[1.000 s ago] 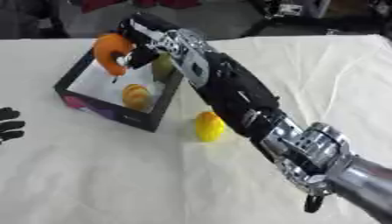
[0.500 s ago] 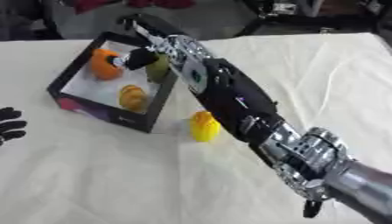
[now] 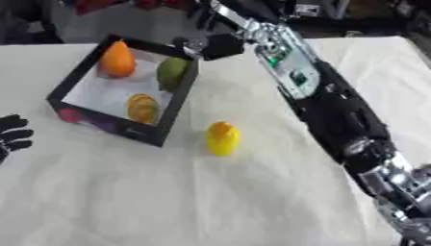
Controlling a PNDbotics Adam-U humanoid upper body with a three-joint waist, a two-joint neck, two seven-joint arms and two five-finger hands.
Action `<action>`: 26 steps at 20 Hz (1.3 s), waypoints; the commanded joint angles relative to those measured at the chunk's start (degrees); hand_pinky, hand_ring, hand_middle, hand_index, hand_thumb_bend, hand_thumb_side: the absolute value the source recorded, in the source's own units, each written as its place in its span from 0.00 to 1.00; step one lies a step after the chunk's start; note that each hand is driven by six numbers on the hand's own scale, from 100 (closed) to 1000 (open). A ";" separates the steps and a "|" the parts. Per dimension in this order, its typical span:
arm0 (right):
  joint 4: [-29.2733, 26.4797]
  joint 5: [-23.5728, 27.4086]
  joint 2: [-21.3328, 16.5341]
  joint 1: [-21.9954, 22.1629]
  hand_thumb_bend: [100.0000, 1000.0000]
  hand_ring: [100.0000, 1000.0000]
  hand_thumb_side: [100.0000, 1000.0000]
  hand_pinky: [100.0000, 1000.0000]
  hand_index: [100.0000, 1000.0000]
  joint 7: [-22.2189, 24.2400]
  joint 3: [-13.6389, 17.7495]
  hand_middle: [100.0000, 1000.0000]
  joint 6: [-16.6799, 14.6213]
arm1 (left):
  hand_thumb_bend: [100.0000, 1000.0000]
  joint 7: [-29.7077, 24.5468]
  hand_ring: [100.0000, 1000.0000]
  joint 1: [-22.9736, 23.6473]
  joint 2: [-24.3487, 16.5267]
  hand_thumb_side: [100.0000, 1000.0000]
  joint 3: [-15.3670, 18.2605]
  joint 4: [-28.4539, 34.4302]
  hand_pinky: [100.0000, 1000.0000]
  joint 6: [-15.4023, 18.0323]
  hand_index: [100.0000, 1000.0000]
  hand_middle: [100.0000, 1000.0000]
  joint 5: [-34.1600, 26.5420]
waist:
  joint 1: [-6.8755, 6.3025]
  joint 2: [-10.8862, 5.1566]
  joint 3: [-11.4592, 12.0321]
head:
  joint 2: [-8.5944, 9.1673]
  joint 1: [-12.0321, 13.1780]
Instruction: Pick up objects on the table and place them in the box.
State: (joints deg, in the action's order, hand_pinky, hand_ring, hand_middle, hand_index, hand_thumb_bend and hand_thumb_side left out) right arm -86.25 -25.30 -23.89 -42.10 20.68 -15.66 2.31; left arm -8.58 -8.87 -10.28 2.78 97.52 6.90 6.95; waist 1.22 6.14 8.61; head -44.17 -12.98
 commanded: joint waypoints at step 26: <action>0.90 -10.84 -0.03 11.57 0.28 0.74 0.44 0.72 0.91 13.21 -6.78 0.76 -7.18 | 0.34 0.45 0.71 -0.08 -1.09 0.90 0.60 0.89 0.71 0.05 0.80 0.70 0.41 | 0.21 -1.09 -0.32 | 0.06 -0.98</action>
State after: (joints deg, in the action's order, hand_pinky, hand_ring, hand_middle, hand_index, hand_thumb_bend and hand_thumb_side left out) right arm -85.83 -34.01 -23.58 -29.73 34.13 -22.57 -4.11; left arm -8.08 -8.59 -10.54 3.12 97.52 6.87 7.11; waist 1.27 6.07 8.23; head -44.18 -13.76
